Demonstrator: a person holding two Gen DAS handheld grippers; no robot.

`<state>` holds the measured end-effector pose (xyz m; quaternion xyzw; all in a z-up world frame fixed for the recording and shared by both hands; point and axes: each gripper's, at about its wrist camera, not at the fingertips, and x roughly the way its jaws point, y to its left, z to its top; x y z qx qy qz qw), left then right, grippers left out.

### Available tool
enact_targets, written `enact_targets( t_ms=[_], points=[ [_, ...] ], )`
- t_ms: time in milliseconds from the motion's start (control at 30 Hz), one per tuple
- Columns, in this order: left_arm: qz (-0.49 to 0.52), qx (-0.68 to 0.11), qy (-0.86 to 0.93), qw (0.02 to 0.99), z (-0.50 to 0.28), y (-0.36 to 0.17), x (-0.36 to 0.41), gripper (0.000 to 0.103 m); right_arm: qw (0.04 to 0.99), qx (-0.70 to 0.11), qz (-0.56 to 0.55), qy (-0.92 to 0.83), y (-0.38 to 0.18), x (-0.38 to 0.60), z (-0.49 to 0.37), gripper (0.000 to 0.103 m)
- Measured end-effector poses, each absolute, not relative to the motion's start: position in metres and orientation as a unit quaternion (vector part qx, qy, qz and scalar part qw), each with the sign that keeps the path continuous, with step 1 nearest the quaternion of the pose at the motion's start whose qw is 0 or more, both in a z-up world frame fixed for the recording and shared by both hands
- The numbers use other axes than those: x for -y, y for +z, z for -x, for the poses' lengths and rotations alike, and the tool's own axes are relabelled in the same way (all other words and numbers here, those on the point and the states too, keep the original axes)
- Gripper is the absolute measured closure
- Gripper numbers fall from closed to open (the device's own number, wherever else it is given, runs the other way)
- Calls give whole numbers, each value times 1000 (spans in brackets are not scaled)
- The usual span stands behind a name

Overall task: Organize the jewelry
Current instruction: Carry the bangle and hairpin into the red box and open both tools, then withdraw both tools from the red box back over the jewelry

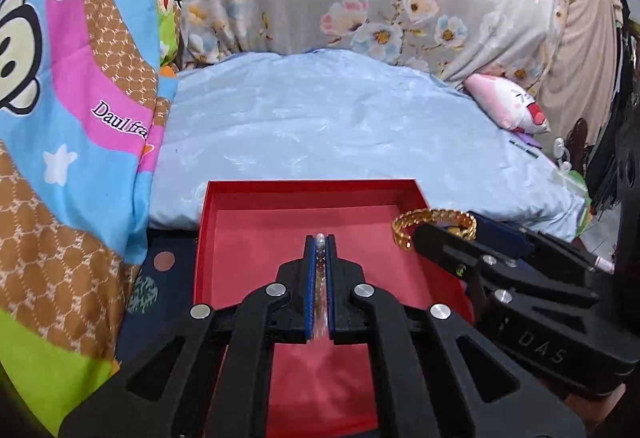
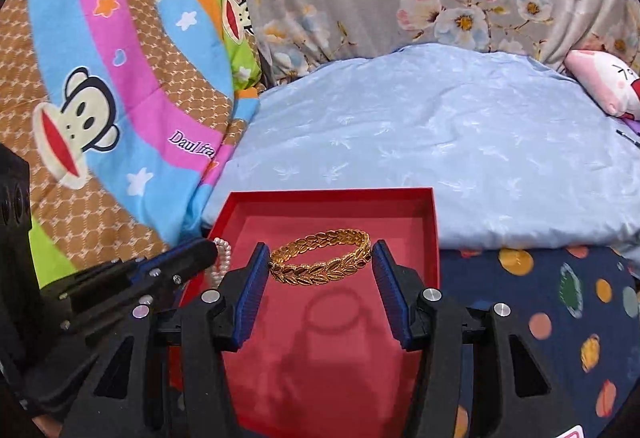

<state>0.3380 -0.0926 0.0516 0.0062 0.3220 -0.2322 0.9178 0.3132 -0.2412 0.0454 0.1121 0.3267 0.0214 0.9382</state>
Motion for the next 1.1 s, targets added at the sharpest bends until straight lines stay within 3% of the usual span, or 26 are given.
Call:
enact_targets(
  t_ms=[233,300,333,367,533,733,1100],
  points=[
    [-10,-336,-210,918,-370,25,95,98,924,-365,-113,18,11,242,-346,45],
    [-3,-345,-201,917,-375,23,90,81,924,-364,-116,14,8,244,-341,40],
    [-1,-348,-196,917,-375,22,87,63,924,-363,-116,12,8,245,-338,38],
    [6,-347,-186,919,-372,24,81,54,925,-362,-114,8,9,245,-332,37],
    [1,-331,-178,926,-343,37,60,51,926,-361,-109,0,22,246,-296,32],
    [-32,-328,-170,929,-281,50,41,39,922,-370,-116,-12,32,248,-222,31],
    [-16,-390,-177,904,-163,8,4,33,905,-411,-102,-44,-6,227,-72,31]
  ],
)
